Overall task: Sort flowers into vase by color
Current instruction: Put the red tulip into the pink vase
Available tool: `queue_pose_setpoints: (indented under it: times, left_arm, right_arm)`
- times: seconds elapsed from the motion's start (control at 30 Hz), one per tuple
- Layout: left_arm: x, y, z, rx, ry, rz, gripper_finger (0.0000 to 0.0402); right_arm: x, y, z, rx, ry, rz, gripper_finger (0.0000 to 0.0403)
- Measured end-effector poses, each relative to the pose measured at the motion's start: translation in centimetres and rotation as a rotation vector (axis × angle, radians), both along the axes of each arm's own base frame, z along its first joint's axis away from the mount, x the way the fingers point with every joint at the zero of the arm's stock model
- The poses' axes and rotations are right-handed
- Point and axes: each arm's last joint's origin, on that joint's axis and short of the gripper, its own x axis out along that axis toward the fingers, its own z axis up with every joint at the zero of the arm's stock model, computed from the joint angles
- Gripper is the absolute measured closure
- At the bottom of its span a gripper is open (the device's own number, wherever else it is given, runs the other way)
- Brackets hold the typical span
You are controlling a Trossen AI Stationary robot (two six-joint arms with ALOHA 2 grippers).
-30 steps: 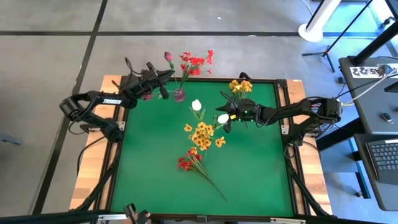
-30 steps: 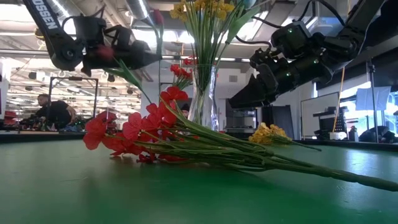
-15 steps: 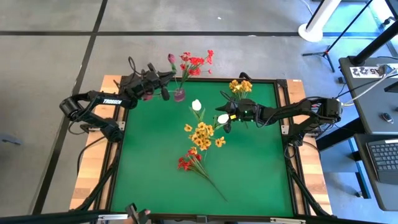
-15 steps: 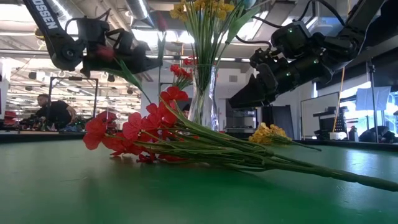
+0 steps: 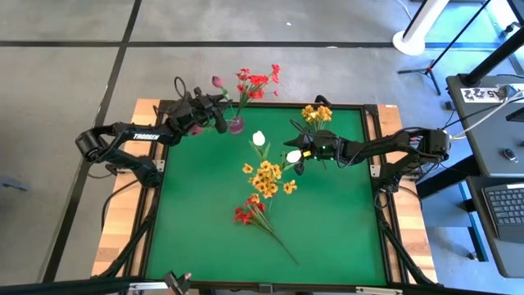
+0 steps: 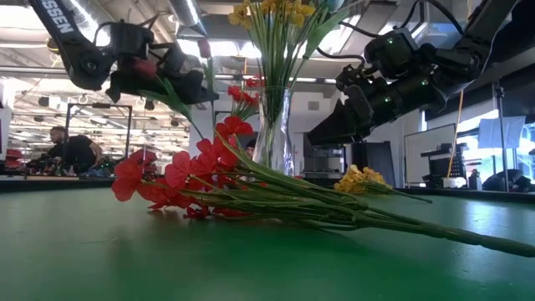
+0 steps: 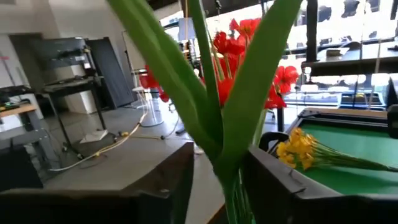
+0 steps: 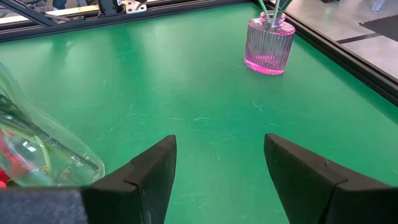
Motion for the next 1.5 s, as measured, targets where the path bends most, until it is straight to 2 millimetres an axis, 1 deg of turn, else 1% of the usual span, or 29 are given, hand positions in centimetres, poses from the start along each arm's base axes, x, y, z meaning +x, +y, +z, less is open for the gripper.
queue_pose_setpoints:
  times: [0.2, 0.33, 0.7, 0.87, 1.0, 1.07, 1.23, 1.37, 1.5]
  left_arm:
    - [-0.9, -0.9, 1.1, -0.035, 0.035, 0.098, 0.0222]
    - [-1.9, -1.6, 1.7, -0.074, 0.085, 0.125, 0.0204]
    - [-4.8, -4.1, 3.5, -0.131, 0.146, 0.150, 0.0202]
    - [-5.7, -4.9, 3.6, -0.174, 0.163, 0.154, 0.0202]
    - [-5.8, -5.0, 3.4, -0.216, 0.170, 0.141, 0.0201]
    - [-5.8, -5.0, 3.6, -0.238, 0.166, 0.132, 0.0201]
    - [-5.7, -5.0, 5.2, -0.284, 0.137, 0.127, 0.0182]
    - [-5.6, -4.9, 7.0, -0.322, 0.159, 0.130, 0.0160]
    - [-5.1, -4.6, 7.9, -0.377, 0.209, 0.134, 0.0147]
  right_arm:
    - [0.0, 0.0, 0.0, 0.001, -0.001, -0.001, 0.0162]
    - [0.0, 0.0, 0.0, 0.001, -0.001, -0.001, 0.0162]
    - [0.1, 0.0, 0.2, -0.006, -0.025, -0.001, 0.0162]
    - [0.1, 0.0, 0.2, -0.005, -0.025, -0.001, 0.0162]
    - [0.1, 0.0, 0.2, -0.005, -0.025, 0.000, 0.0162]
    - [0.1, 0.0, 0.3, -0.006, -0.029, -0.001, 0.0162]
    - [0.1, 0.0, 0.3, -0.004, -0.034, -0.002, 0.0162]
    - [0.1, 0.0, 0.3, -0.005, -0.037, -0.002, 0.0162]
    - [0.1, 0.0, 0.4, -0.006, -0.044, -0.002, 0.0162]
